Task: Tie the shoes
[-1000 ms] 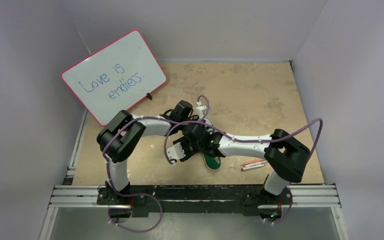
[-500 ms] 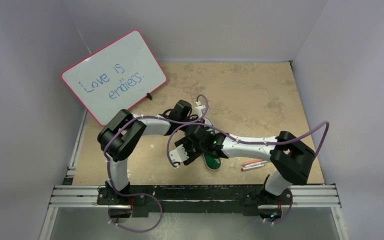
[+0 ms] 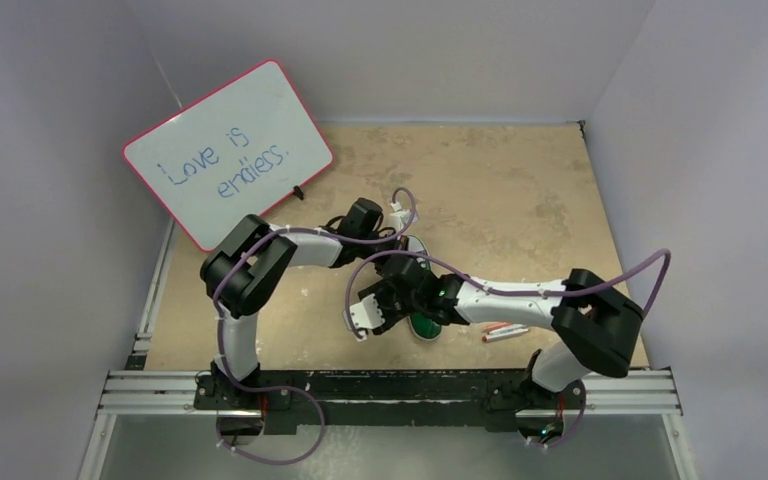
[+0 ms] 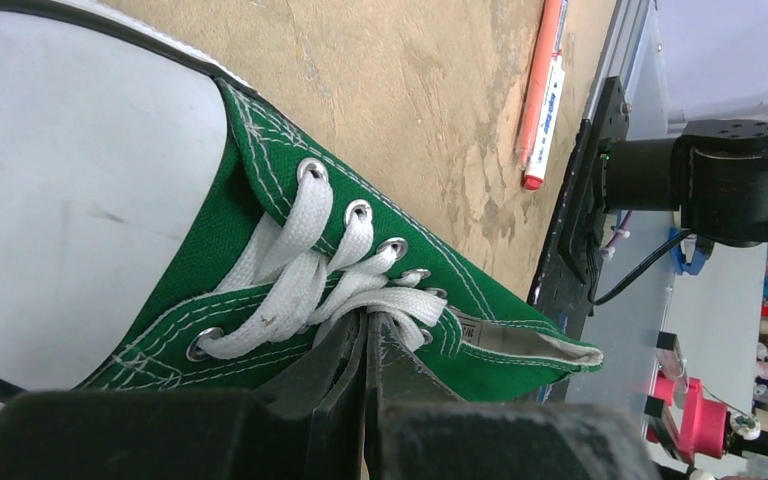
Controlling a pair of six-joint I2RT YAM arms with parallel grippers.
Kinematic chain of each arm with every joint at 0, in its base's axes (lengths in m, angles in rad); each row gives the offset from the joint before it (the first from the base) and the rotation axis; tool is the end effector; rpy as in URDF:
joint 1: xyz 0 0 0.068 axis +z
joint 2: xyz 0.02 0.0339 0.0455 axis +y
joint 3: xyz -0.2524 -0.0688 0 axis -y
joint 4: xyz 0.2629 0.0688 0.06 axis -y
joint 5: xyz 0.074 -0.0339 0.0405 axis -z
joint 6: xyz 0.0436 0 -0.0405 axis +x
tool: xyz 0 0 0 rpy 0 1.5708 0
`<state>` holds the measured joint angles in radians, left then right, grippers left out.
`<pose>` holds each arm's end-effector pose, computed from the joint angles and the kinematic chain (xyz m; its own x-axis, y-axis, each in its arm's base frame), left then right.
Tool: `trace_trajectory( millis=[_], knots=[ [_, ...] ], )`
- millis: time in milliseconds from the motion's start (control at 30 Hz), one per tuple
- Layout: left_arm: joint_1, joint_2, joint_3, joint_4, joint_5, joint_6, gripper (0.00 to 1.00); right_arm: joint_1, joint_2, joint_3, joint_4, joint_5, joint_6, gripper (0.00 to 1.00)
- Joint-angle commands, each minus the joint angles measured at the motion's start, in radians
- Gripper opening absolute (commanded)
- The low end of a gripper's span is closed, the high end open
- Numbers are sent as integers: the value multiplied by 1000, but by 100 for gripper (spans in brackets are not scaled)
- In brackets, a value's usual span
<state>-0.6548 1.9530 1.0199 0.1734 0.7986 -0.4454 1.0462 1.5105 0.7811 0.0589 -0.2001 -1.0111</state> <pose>0.2939 -0.2651 0.1003 -0.8535 0.2764 -0.4417 0.5199 0.3946 -0.7576 0.1589 0.2919 0.1624 0.6197 -0.5873 -0.5207 -0.7555 -0.2667 -0.5984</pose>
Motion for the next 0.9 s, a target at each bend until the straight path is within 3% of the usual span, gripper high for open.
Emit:
trace_trajectory(
  millis=[0, 200, 300, 400, 500, 533, 733, 867],
  knots=[
    [6, 18, 36, 49, -11, -1, 0, -2, 79, 27, 108, 78, 8, 49],
    [6, 15, 34, 43, -11, -6, 0, -2, 138, 37, 181, 163, -7, 45],
    [6, 8, 31, 32, -13, -1, 0, -2, 156, 42, 212, 223, -4, 38],
    [7, 1, 26, 24, -15, 7, 0, -2, 162, 60, 178, 206, -5, 25],
    [7, -7, 21, 17, -22, 14, 0, -2, 152, 72, 133, 183, 22, 2],
    [7, -10, 19, 18, -24, 16, 0, -2, 143, 77, 114, 178, 34, 0],
    [17, -28, 21, 32, -34, 7, 0, -2, -31, 63, -37, -12, 164, 0],
    [20, -31, 24, 47, -35, -7, 0, -2, -127, 40, -57, -35, 239, 0]
  ],
)
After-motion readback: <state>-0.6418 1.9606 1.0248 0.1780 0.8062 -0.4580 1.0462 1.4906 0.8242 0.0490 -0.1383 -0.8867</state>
